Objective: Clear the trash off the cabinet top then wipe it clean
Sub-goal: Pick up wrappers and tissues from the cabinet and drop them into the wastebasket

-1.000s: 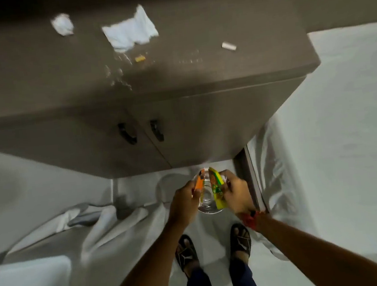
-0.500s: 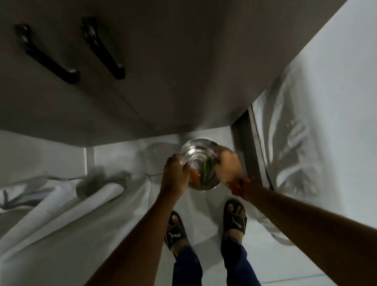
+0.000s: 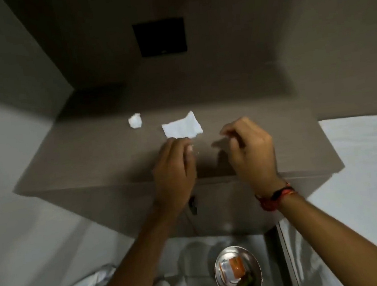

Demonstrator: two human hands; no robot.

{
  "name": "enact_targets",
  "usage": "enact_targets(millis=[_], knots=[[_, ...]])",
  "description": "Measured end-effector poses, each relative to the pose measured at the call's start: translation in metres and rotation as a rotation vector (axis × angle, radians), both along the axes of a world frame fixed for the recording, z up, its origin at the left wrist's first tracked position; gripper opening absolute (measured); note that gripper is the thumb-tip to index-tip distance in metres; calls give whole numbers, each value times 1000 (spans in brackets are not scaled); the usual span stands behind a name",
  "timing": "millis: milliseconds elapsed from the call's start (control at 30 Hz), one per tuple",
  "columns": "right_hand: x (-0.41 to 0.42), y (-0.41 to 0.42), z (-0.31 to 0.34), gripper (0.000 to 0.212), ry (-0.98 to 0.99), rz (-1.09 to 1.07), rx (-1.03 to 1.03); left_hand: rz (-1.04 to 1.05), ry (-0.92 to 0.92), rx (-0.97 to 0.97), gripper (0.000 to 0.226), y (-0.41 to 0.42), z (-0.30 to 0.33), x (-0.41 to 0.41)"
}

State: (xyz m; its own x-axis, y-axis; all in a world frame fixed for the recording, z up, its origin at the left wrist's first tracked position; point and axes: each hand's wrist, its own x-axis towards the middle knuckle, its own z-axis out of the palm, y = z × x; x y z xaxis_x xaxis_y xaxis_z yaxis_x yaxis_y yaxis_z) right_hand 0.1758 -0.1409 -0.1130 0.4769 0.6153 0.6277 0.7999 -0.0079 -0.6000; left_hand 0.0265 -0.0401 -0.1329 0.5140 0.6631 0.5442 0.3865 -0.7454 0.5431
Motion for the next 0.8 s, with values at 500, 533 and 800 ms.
enact_targets(millis=[500,533,800], knots=[[72,-25,-16,14,-21,-123,-551,-14,440,-139,4,58,-1,32],[69,-27,-17,14,-15,-118,-529,0,435,-120,5,53,-1,31],[-15,-62,-46,13,217,-38,-118,-177,-66,-429,3,-69,-16,17]])
